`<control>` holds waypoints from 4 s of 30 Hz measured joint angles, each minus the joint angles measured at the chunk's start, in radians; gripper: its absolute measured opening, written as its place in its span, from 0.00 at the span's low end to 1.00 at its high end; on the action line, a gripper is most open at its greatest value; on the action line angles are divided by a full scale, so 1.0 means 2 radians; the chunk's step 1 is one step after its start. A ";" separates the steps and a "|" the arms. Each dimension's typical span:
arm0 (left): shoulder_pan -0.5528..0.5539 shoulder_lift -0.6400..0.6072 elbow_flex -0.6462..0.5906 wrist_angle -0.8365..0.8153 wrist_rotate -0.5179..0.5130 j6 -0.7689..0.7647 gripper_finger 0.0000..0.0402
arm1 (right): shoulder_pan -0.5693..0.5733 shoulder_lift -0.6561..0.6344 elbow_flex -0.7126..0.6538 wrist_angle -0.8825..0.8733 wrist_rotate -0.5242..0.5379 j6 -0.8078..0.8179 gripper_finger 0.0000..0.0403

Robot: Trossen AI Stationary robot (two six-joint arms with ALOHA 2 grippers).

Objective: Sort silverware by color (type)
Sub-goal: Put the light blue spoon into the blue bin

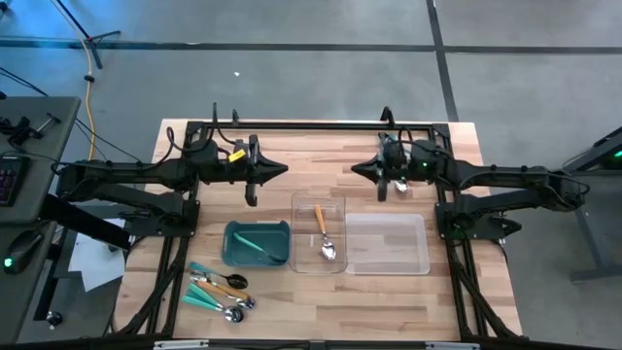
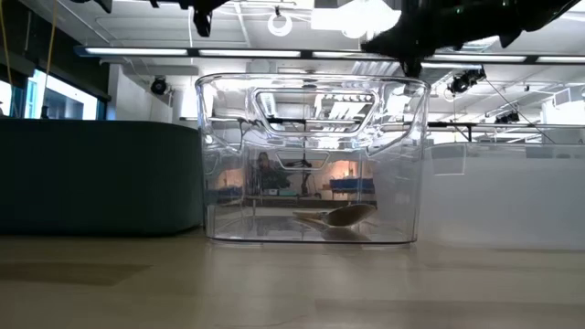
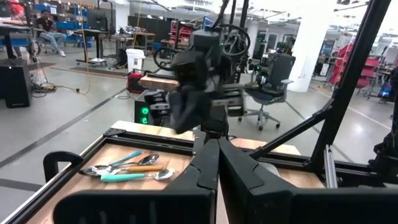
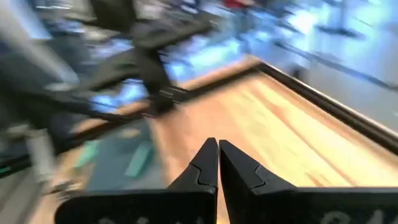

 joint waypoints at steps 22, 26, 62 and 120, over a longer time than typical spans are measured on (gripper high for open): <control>0.000 0.000 0.000 -0.002 0.000 0.001 0.00 | -0.151 0.058 0.027 -0.417 0.092 0.158 0.00; 0.000 0.000 0.000 -0.002 0.000 0.001 0.00 | -0.165 0.084 0.027 -0.417 0.072 0.133 0.01; 0.000 0.000 0.000 -0.002 0.000 0.001 0.00 | -0.209 0.243 0.028 -0.364 0.098 0.105 0.43; -0.001 0.000 0.000 -0.002 0.000 -0.004 0.00 | 0.030 0.058 -0.023 0.027 0.151 0.092 0.01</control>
